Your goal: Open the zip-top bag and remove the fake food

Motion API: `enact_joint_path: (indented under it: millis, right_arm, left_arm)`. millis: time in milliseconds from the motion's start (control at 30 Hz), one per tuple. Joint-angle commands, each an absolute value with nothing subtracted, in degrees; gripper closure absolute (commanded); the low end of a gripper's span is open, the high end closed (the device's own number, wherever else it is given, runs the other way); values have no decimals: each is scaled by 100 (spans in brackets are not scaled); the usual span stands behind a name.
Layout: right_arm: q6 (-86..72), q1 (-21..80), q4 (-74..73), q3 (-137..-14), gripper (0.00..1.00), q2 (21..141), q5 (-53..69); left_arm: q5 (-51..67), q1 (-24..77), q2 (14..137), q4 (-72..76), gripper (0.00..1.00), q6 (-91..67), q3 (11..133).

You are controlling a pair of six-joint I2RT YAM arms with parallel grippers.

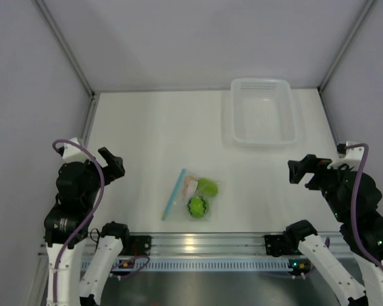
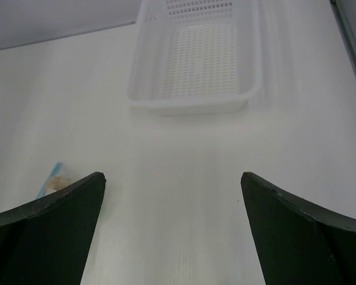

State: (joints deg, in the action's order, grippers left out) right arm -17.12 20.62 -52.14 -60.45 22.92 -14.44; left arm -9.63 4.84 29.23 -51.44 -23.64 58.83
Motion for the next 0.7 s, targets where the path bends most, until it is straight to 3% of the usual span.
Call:
enact_joint_path:
  millis: [0,333,533,667]
  right_arm:
    - [-1740,2127,-5230,-6135,0,2198,-1512]
    - [-1714,2118,-5186,-5942,0,2382,-1003]
    - [-1802,2110,-4957,-5748,1,2303,-466]
    - [-1811,2118,-4948,-5687,1,2285,-352]
  left_arm:
    - [-748,448,2839,-4817,2,-2408,5889]
    - [710,448,2900,-4167,2,-3031,5415]
    - [2512,448,3339,-3025,2,-3981,4257]
    - [2733,448,3760,-2918,2,-4175,3780]
